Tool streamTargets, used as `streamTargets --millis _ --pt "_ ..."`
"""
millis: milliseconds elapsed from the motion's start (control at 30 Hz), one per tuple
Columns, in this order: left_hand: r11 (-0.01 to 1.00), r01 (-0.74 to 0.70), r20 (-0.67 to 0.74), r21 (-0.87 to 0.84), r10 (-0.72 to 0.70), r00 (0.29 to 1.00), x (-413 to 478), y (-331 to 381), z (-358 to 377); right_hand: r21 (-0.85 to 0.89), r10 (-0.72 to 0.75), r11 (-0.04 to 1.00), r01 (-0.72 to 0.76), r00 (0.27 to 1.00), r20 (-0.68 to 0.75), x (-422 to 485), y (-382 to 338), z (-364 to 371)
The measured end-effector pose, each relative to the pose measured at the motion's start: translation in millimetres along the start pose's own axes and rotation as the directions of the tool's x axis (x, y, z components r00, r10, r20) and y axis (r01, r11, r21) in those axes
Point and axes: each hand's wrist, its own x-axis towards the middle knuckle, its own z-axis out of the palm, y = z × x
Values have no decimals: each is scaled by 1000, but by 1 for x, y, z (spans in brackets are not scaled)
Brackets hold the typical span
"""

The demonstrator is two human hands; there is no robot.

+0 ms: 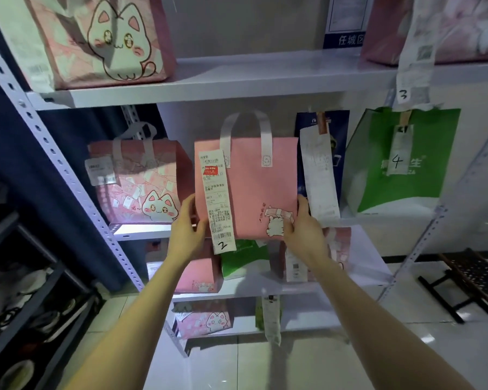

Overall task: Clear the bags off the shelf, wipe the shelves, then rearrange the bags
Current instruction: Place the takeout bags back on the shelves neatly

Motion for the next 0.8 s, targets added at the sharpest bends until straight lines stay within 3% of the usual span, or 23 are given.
streamTargets --millis 100,400,567,800 --pt "999 27 -69 18 -25 997 -31 10 -15 9 -32 999 33 997 -63 -26 -4 -4" --pt "1000 6 -151 -5 -7 988 -93 38 -57 37 -198 979 198 980 -9 -80 -35 -30" --pt "995 -86 -157 -49 77 985 -109 62 -77 101 -233 965 242 968 -94 -98 -68 -61" --pt "936 -314 -247 -158 271 930 -101 135 -120 392 -138 895 210 969 -204 -107 -141 -140"
